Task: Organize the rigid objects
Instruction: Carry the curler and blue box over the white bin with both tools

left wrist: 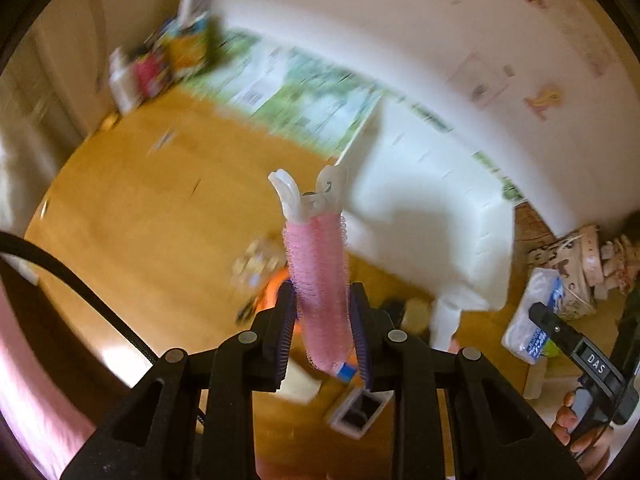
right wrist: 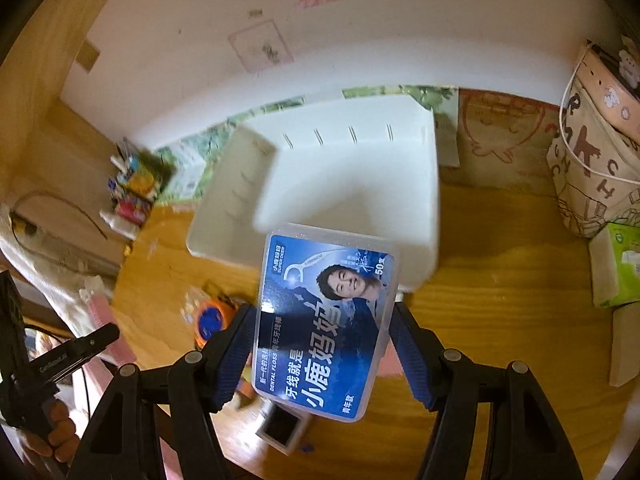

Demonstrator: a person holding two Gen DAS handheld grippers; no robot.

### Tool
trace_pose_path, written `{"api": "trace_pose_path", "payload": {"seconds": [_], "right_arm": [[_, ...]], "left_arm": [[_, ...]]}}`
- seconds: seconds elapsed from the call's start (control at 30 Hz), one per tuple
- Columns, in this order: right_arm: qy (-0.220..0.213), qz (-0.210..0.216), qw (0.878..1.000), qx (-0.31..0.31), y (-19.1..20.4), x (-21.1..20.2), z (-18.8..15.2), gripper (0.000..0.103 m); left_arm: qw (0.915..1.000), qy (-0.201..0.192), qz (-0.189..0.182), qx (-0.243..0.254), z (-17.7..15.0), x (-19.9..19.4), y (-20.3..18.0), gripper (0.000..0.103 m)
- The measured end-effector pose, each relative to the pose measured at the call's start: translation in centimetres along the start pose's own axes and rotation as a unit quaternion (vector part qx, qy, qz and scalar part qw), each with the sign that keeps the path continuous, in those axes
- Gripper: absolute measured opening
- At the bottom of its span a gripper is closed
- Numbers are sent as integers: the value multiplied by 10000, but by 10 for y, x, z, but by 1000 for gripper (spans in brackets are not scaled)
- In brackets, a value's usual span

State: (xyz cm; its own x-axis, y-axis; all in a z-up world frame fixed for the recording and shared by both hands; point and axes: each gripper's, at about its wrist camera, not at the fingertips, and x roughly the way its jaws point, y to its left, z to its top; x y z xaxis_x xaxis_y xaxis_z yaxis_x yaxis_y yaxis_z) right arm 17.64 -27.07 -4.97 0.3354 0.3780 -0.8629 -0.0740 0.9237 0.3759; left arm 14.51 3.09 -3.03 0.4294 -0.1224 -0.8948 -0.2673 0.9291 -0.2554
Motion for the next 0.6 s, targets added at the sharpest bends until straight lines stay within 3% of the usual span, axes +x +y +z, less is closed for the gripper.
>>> {"api": "trace_pose_path", "payload": {"seconds": [0.23, 0.5, 0.6], "right_arm": [[-604, -188, 9979, 161, 10, 2, 27, 68], [-1252, -558, 9903, 209, 13, 26, 40, 68], [-1544, -581, 9861, 186, 17, 32, 41, 63]], "left_arm": [[9925, -737, -253, 945, 41, 10, -29, 29], [9813, -953, -795, 1468, 68, 46, -49, 29], [9789, -982, -911, 1546, 77, 62, -52, 29]]}}
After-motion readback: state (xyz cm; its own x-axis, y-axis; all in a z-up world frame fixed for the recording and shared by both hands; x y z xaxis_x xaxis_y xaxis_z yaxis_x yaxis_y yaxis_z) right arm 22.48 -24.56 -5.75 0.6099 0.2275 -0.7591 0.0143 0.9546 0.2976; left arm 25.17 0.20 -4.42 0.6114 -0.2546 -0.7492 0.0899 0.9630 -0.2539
